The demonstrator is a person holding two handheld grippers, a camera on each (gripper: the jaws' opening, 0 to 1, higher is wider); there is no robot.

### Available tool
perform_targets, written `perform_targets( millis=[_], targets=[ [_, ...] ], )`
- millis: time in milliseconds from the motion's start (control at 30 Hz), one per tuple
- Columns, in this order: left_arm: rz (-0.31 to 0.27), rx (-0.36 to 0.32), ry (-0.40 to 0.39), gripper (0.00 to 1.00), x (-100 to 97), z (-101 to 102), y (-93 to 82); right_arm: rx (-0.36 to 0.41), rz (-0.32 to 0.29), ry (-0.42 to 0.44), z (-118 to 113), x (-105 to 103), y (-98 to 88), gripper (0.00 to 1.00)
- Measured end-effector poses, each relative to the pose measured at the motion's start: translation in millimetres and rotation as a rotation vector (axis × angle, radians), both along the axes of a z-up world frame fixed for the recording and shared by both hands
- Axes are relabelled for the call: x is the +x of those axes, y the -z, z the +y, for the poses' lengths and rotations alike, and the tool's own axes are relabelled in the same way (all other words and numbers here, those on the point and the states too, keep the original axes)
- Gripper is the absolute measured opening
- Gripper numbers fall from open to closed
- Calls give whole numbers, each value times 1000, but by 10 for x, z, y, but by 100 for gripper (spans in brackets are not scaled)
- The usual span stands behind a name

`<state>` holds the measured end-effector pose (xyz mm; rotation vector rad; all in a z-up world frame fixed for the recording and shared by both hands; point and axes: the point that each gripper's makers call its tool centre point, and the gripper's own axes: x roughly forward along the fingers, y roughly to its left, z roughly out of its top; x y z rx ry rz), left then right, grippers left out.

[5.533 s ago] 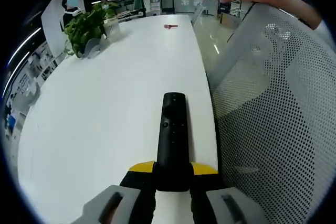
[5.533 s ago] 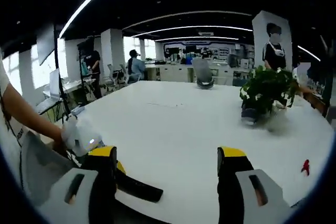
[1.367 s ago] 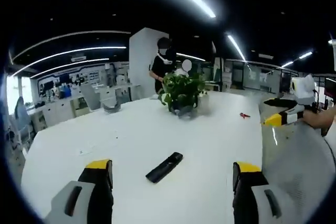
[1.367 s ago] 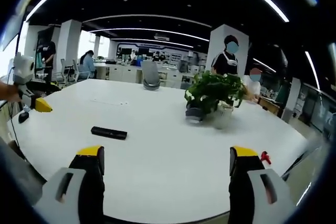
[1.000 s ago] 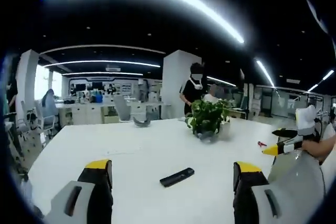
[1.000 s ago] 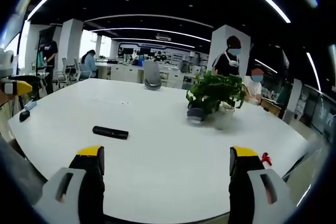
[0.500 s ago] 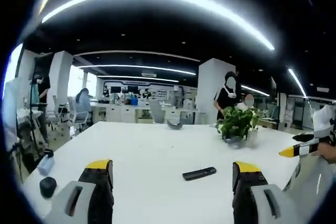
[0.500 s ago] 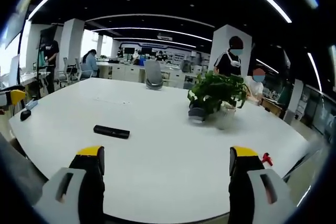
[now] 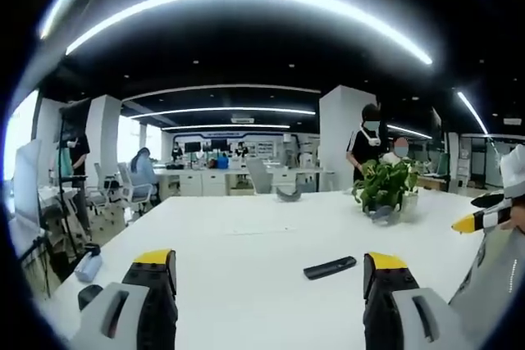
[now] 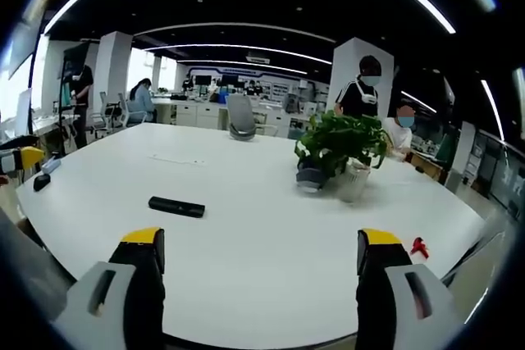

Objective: Press the specified remote control buttons in sequence, fully releasing each button before pressing the next.

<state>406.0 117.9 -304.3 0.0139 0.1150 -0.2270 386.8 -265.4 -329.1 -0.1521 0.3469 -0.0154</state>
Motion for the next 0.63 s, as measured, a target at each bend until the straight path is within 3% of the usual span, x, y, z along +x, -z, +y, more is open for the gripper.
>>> perform_targets(
  millis=[133, 633],
  targets=[
    [-12, 52, 20, 99, -19, -56, -5, 0, -2, -9, 19, 1, -7, 100],
    [-48, -25, 6, 98, -56, -15, -122, -31, -10, -40, 74, 9, -18, 98]
  ],
)
